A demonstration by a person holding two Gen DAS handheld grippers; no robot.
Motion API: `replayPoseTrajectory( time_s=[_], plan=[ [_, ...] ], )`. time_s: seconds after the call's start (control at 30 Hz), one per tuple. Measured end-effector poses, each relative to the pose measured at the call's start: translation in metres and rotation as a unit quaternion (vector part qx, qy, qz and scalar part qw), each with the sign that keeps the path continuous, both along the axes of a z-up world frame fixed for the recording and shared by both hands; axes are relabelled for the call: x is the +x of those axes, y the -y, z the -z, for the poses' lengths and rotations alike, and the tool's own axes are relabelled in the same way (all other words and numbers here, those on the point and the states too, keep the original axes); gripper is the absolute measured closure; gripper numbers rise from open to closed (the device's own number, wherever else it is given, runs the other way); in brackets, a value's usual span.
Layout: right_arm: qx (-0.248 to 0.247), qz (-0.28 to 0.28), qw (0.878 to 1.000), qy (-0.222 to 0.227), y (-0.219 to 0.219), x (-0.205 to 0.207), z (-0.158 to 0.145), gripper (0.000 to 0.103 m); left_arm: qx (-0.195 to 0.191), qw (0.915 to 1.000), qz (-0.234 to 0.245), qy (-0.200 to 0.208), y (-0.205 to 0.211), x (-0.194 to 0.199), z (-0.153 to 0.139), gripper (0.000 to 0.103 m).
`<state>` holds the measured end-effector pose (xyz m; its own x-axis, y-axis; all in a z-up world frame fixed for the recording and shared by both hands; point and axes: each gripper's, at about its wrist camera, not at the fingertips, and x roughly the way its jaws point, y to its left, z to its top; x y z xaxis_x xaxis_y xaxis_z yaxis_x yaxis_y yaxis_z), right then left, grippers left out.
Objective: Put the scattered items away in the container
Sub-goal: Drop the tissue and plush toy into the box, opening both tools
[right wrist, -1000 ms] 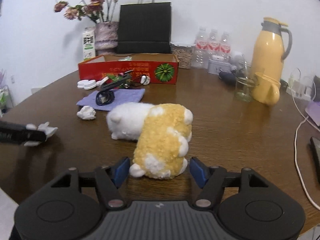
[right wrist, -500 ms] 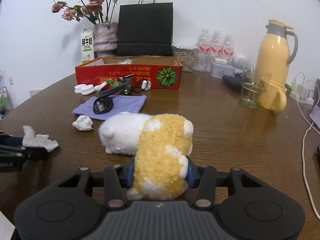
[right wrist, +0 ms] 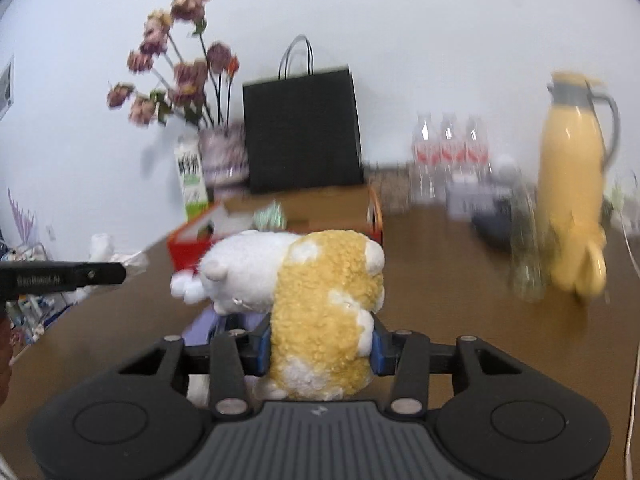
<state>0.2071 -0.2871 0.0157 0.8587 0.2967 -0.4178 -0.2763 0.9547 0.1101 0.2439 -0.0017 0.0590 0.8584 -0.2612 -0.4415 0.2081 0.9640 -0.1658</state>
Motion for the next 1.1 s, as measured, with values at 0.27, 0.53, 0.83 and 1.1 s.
replayPoseTrajectory(
  time_s=[0.27,0.53,0.83,1.1],
  plan=[
    [-0.027,-0.015,0.999,0.013,-0.025,0.177,-0.057,0.059,-0.042,0.9951,0.014,-0.088,0.013,0.176,-0.017,0.085],
    [-0.135,-0.003,0.986,-0.096,-0.079,0.353,-0.022,0.059,-0.026,0.9841,-0.031,-0.173,0.031,0.32,0.038,0.084],
    [-0.215,-0.031,0.962,-0.166,-0.106,0.409,0.04,0.044,-0.016,0.9799,-0.037,-0.195,0.032,0.362,0.068,0.034],
    [-0.199,-0.039,0.965,-0.168,-0.104,0.394,0.041,0.03,-0.011,0.9833,-0.038,-0.178,0.025,0.35,0.058,0.029]
  ],
)
